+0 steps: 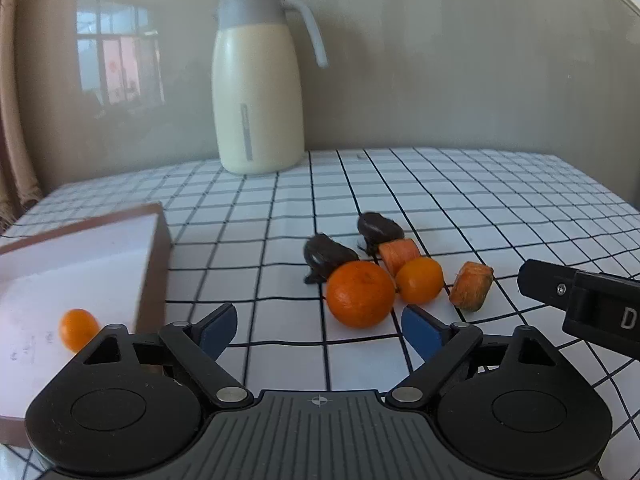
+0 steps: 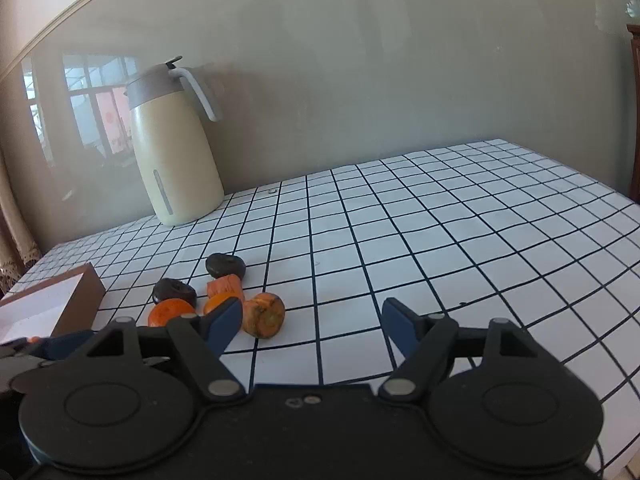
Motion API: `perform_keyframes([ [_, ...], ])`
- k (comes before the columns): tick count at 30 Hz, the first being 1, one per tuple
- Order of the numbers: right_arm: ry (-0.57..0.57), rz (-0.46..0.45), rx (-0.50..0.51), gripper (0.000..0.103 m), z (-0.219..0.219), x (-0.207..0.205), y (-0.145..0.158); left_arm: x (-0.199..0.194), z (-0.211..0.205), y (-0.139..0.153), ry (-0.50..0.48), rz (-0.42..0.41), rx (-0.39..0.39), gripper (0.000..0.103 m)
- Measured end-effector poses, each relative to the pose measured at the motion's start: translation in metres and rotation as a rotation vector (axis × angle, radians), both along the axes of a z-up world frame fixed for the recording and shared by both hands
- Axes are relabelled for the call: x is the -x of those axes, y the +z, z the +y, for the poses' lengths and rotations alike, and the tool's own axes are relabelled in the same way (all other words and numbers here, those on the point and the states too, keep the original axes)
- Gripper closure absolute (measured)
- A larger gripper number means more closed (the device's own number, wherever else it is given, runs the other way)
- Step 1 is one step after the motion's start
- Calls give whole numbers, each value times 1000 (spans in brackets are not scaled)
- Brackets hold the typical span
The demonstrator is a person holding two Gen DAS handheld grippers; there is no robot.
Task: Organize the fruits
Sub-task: 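Close the left tool on an orange while the right tool grasps a dried fruit piece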
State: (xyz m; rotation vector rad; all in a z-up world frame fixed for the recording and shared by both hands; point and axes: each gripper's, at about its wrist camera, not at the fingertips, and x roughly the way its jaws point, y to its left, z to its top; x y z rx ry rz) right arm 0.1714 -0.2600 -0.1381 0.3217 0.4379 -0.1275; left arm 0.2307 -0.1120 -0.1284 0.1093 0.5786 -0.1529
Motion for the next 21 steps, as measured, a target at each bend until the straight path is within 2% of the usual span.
perform_keyframes([
  [4, 7, 15, -8, 34, -2, -7, -3, -6, -7, -4, -3, -1, -3, 15],
  [7, 16, 18, -19, 40, -4, -13, -3, -11, -11, -5, -8, 0, -6, 19],
  [9, 17, 16, -19, 40, -4, -15, -3, -14, -13, -5, -7, 3, -9, 28],
  [13, 21, 14, -19, 40, -3, -19, -3, -21, -13, -6, -13, 12, 7, 36],
  [16, 25, 22, -23, 40, -3, -24, -4, -22, -14, -6, -22, 10, 16, 50],
  [17, 28, 25, -24, 40, -3, -25, -4, -23, -14, -7, -24, 12, 19, 57],
  [21, 46, 36, -25, 44, 1, -33, -6, -21, -10, -7, -27, 14, 28, 61],
])
